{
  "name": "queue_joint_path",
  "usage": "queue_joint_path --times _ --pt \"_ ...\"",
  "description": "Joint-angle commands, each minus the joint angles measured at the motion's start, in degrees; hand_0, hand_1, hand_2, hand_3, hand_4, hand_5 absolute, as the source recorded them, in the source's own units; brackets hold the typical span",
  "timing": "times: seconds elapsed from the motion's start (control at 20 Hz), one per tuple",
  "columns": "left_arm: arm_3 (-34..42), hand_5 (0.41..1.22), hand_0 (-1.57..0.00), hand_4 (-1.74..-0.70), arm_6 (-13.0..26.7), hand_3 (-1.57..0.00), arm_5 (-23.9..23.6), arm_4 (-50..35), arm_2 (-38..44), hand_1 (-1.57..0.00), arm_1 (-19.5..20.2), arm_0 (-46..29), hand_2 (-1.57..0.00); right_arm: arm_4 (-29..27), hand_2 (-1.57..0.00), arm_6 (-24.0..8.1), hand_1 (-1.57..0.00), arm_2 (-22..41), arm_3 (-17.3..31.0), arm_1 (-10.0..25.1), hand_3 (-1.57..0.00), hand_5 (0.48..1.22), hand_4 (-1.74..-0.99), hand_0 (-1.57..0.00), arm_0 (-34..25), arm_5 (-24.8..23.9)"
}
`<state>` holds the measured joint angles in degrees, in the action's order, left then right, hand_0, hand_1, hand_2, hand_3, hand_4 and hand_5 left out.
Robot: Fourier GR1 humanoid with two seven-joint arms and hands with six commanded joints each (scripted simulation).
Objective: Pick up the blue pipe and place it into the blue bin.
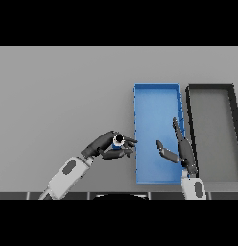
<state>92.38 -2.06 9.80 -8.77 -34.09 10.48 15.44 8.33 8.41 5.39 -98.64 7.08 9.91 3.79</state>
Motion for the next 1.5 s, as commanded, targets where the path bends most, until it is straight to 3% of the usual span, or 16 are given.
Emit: queue_joint_path --times 0.0,0.2,0.3,0.5,0.65,0.9,1.05,1.2,1.45 --pt "0.0 1.220 -1.57 -1.73 -0.4 -1.44 0.2 0.1 -0.1 -1.57 0.1 -0.3 -1.57 -0.3 0.00 -0.3 0.00 -0.2 -0.4 -0.1 0.00 0.628 -1.192 0.00 -0.4 -0.3" --pt "0.0 1.220 -1.57 -1.73 -0.3 -1.44 0.1 0.1 0.3 -1.57 0.3 0.3 -1.57 -0.7 0.00 1.2 0.00 0.7 -1.9 -0.3 0.00 0.619 -1.191 0.00 1.1 0.7" --pt "-0.2 1.221 -1.57 -1.73 -0.2 -1.44 0.3 -0.2 0.5 -1.57 0.3 0.3 -1.57 -7.0 0.00 0.3 0.00 -0.5 -4.7 1.1 0.00 0.604 -1.197 0.00 -0.1 4.9" --pt "-0.4 1.221 -1.57 -1.73 -0.3 -1.44 0.4 0.1 0.3 -1.57 0.1 0.5 -1.57 -16.8 0.00 -6.6 0.00 -0.1 -10.5 7.2 0.00 0.550 -1.232 0.00 -3.8 13.7" --pt "-0.7 1.221 -1.57 -1.73 0.1 -1.44 0.3 0.7 -0.2 -1.57 -0.4 0.6 -1.57 -19.0 0.00 -12.2 0.00 2.4 -15.7 10.9 0.00 0.518 -1.274 0.00 -7.8 16.8" --pt "-1.3 1.221 -1.57 -1.73 0.7 -1.44 0.3 1.0 0.2 -1.57 -0.3 1.3 -1.57 -22.3 0.00 -20.0 0.00 7.8 -19.8 12.5 0.00 0.522 -1.297 0.00 -15.9 20.0" --pt "-1.4 1.221 -1.57 -1.73 0.8 -1.44 0.2 1.2 0.1 -1.57 -0.5 1.5 -1.57 -24.3 0.00 -23.9 0.00 10.5 -20.1 12.3 0.00 0.529 -1.300 0.00 -21.6 21.1" --pt "-1.7 1.221 -1.57 -1.73 -0.1 -1.44 1.3 0.1 0.7 -1.57 0.0 1.4 -1.57 -24.5 0.00 -25.0 0.00 12.3 -18.3 12.2 0.00 0.532 -1.294 0.00 -25.9 23.5" --pt "-2.9 1.221 -1.57 -1.73 -1.0 -1.49 2.5 -0.9 1.0 -1.57 -0.8 2.0 -1.57 -23.7 0.00 -28.0 0.00 15.8 -13.2 8.4 0.00 0.532 -1.241 0.00 -32.4 25.3"
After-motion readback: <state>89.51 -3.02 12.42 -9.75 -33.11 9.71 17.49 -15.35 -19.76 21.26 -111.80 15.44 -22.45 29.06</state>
